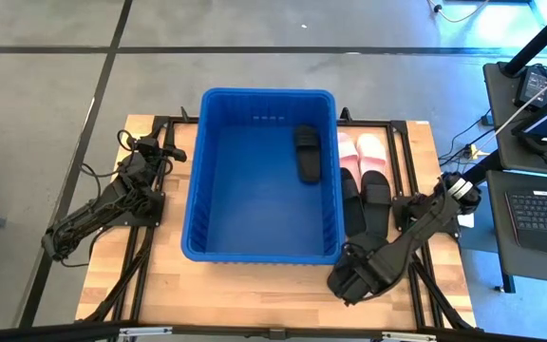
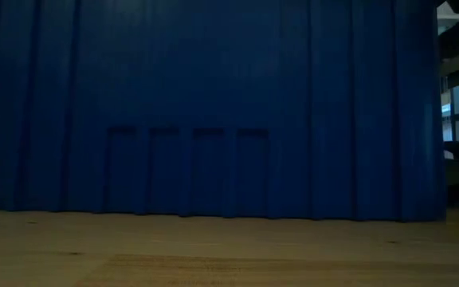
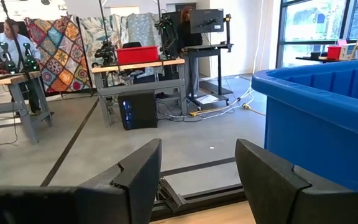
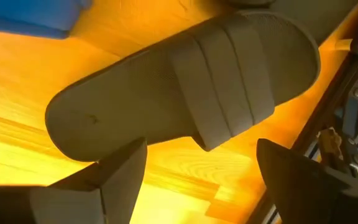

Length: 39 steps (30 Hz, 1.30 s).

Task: Pick and place slides into bin
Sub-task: Put the black slipper into the blue bin

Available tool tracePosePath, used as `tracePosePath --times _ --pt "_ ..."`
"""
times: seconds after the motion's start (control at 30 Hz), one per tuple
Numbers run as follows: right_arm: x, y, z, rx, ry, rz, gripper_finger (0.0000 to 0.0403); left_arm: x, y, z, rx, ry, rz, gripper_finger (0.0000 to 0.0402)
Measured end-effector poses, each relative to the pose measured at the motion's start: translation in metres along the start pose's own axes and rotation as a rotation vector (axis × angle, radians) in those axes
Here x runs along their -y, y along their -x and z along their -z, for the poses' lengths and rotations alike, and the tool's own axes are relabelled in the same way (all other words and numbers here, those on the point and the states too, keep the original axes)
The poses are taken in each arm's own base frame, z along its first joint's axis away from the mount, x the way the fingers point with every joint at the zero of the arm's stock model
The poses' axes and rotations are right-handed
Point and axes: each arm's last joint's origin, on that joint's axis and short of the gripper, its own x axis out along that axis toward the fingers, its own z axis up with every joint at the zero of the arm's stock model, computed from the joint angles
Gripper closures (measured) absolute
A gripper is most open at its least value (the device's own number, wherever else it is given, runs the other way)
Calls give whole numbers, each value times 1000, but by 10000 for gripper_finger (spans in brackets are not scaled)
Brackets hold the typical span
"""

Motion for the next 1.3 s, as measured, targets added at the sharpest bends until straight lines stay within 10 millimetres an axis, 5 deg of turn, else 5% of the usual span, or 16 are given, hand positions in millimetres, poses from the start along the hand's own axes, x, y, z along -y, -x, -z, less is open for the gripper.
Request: tracePosePath --times 0.8,1.3 --pt "7 23 9 -84 240 66 98 0 0 0 0 -1 0 200" --pt "7 -22 11 -58 317 73 98 0 0 0 0 0 0 200"
